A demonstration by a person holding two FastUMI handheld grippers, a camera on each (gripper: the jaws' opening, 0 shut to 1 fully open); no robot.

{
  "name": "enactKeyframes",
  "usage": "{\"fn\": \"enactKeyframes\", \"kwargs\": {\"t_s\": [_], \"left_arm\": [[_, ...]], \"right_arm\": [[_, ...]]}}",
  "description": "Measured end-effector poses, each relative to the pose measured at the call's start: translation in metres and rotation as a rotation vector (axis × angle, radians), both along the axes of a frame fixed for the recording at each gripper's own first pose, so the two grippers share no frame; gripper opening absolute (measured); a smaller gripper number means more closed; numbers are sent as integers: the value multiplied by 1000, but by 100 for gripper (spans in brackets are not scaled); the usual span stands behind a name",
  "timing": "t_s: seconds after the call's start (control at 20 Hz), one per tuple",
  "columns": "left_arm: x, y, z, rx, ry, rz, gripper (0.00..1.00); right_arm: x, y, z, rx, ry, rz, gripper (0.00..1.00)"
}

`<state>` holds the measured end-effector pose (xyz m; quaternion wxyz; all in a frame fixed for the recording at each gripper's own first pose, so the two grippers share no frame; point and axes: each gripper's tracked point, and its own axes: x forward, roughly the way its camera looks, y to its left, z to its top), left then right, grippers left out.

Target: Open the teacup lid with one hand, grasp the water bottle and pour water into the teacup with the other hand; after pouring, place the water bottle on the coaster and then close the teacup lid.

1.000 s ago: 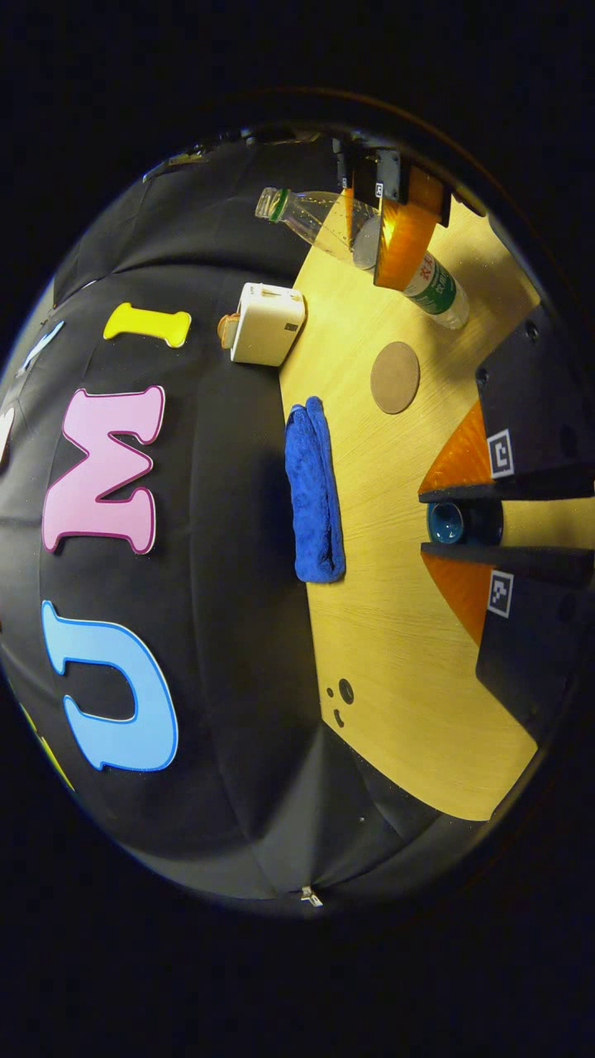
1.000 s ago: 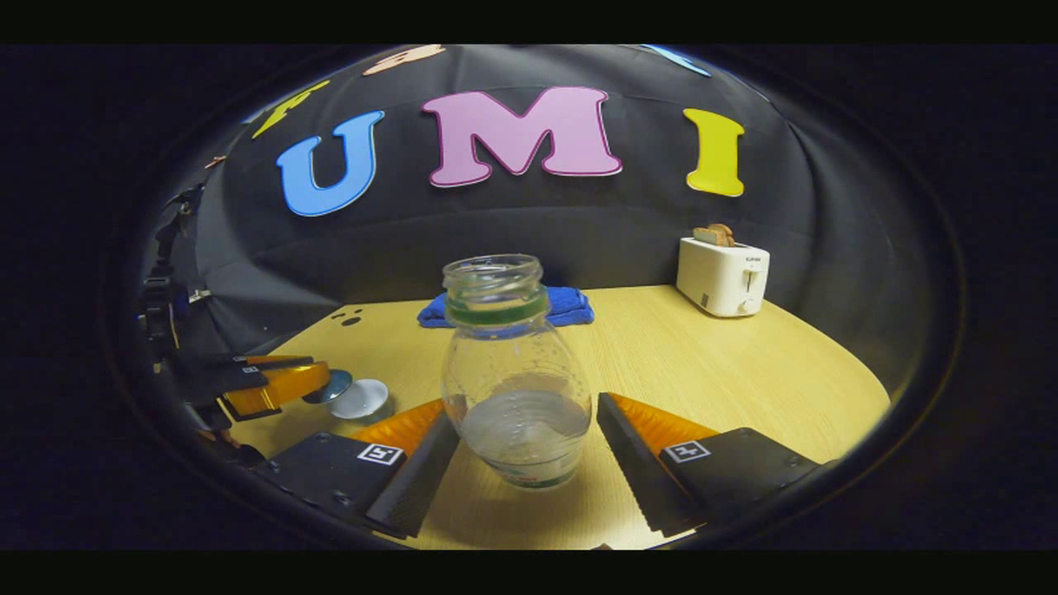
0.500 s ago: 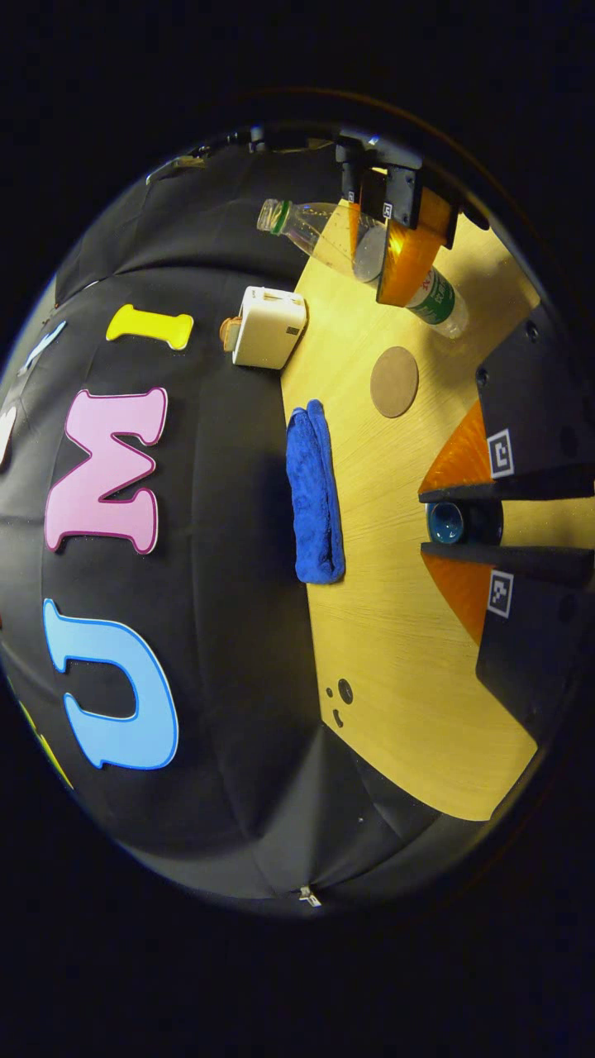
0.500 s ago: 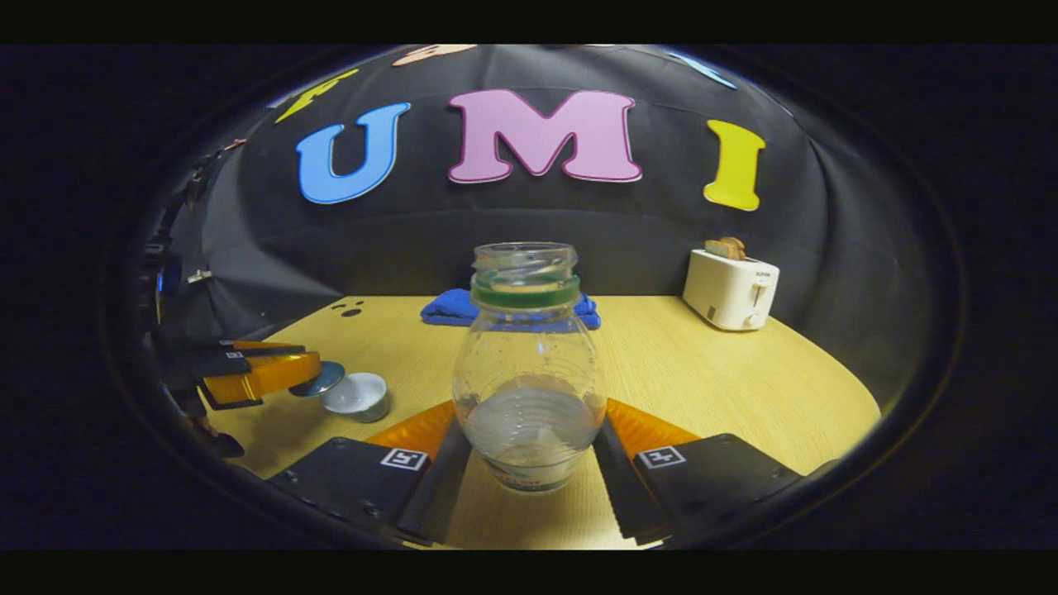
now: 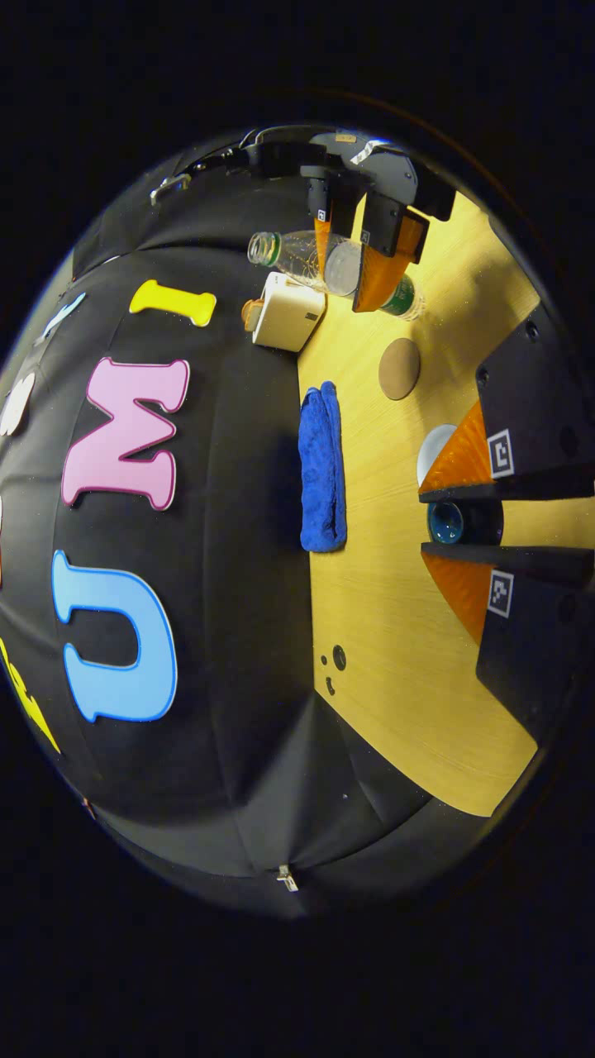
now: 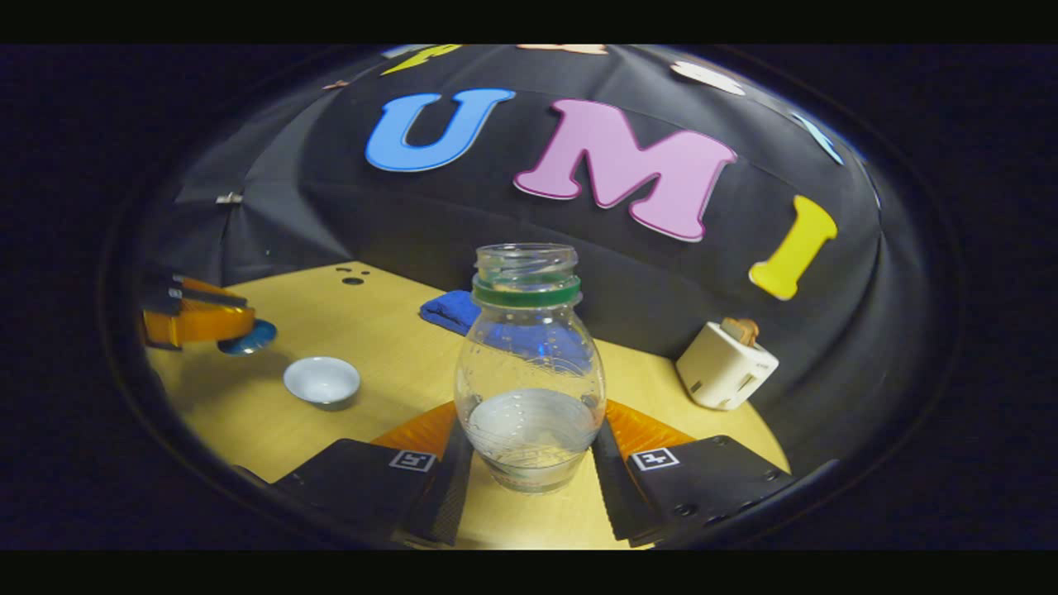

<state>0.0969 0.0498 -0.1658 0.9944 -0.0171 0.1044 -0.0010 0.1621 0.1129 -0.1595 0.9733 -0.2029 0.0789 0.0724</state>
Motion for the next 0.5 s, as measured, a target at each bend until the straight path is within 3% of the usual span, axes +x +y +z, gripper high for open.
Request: {"fn": "enactKeyframes", "kwargs": {"t_s": [0.2, 0.4, 0.5], "left_arm": [[-17, 28, -3, -32, -8, 54, 26], [-25, 53, -7, -56, -17, 88, 23], [-31, 64, -10, -64, -25, 102, 27]], "right_arm": [[20, 15, 2, -201, -40, 49, 70], [33, 36, -8, -343, -58, 103, 70], [38, 45, -13, -413, -66, 129, 70]]}}
